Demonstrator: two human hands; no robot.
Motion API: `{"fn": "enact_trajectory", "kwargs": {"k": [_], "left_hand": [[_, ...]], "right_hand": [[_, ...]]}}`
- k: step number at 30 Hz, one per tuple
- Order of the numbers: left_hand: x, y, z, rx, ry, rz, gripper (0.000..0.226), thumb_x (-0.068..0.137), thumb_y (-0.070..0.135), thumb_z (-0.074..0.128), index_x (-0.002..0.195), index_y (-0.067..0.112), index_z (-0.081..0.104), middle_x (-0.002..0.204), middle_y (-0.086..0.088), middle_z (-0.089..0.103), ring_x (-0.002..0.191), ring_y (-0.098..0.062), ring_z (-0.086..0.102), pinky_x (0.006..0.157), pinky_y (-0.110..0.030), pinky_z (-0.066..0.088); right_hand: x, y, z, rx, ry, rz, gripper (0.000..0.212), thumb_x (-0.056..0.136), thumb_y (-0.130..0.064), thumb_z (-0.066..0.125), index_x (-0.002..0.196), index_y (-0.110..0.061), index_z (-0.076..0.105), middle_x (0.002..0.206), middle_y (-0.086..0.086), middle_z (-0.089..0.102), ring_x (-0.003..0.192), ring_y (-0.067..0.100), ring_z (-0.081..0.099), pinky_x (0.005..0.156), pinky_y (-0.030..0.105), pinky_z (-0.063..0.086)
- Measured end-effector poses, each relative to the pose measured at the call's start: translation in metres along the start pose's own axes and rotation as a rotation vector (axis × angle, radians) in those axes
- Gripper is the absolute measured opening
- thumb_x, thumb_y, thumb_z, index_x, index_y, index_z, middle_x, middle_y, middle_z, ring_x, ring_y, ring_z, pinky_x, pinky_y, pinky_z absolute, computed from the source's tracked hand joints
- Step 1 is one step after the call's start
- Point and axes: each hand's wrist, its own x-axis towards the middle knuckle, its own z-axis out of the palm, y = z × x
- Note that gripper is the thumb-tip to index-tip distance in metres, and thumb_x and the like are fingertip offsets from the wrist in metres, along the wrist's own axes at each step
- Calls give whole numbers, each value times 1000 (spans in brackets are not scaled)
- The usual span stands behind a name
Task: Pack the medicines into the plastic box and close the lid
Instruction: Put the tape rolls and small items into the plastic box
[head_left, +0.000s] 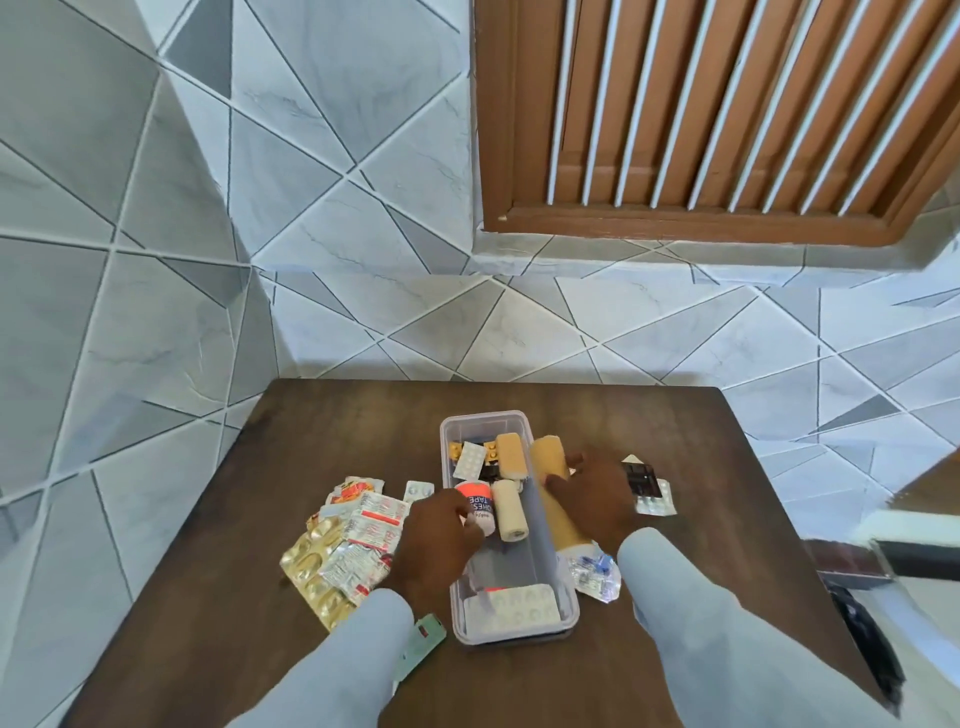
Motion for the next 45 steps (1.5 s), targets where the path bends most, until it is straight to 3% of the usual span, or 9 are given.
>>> {"fn": "enact_trajectory", "kwargs": {"k": [4,8,12,15,20,25,29,39,45], "left_hand": [[9,-17,-13,-8,-15,-38,13,85,27,67,96,20,68,100,-2,72,81,-15,64,76,-26,55],[7,-27,-19,-46,-8,-21,6,86,25,65,90,21,67,92,-2,72,75,-15,65,70,-27,56],[5,-33,-31,-103,-49,-26,2,86,24,65,87,23,66,84,2,67,73,-15,65,63,-23,56],[7,-33,-45,-123,-70,-35,4,86,23,65,87,21,68,82,1,68,72,-17,66,59,-21,54],[6,-29,-59,-171,-75,-21,5,87,22,66,84,20,69,79,-1,69,70,-20,67,57,-21,54],[-1,-23,-56,-176,-77,-5,5,88,21,65,88,19,69,83,-2,69,72,-20,68,61,-25,58],[-2,-21,-49,-178,-93,-26,4,87,22,66,91,20,67,87,-1,68,74,-19,66,63,-22,57],[-1,-20,-12,-164,-111,-103,19,88,30,68,106,26,65,109,3,68,89,-15,64,85,-26,55],[-1,-23,-5,-105,-141,-65,23,91,32,64,112,26,61,115,4,66,85,-10,59,80,-19,48]], "right_hand": [[-8,-12,20,-77,-31,-43,45,82,-39,67,121,-21,50,119,6,61,104,30,60,88,37,49],[-19,-6,36,-235,-141,-158,35,82,-33,67,113,-23,53,115,6,66,102,26,61,83,29,46],[-27,-6,44,-411,-176,-294,30,80,-28,64,110,-24,63,110,5,69,100,24,62,82,30,47],[-31,-12,53,-548,-224,-395,34,82,-28,63,116,-29,63,117,5,65,105,24,60,91,34,51],[-29,-22,60,-745,-199,-546,41,83,-27,66,123,-28,56,123,3,63,114,26,53,99,38,44],[-25,-19,57,-535,-230,-378,35,85,-28,62,119,-26,57,121,3,64,108,24,59,93,34,50],[-9,-14,39,-314,-63,-193,33,86,-29,62,116,-19,54,119,7,63,106,29,61,90,34,47],[51,-45,41,-517,39,-178,45,91,-37,59,130,-16,49,124,7,60,108,27,62,86,33,50],[59,-34,55,-585,18,-253,42,89,-43,58,123,-17,56,124,5,60,106,25,61,89,35,52]]}}
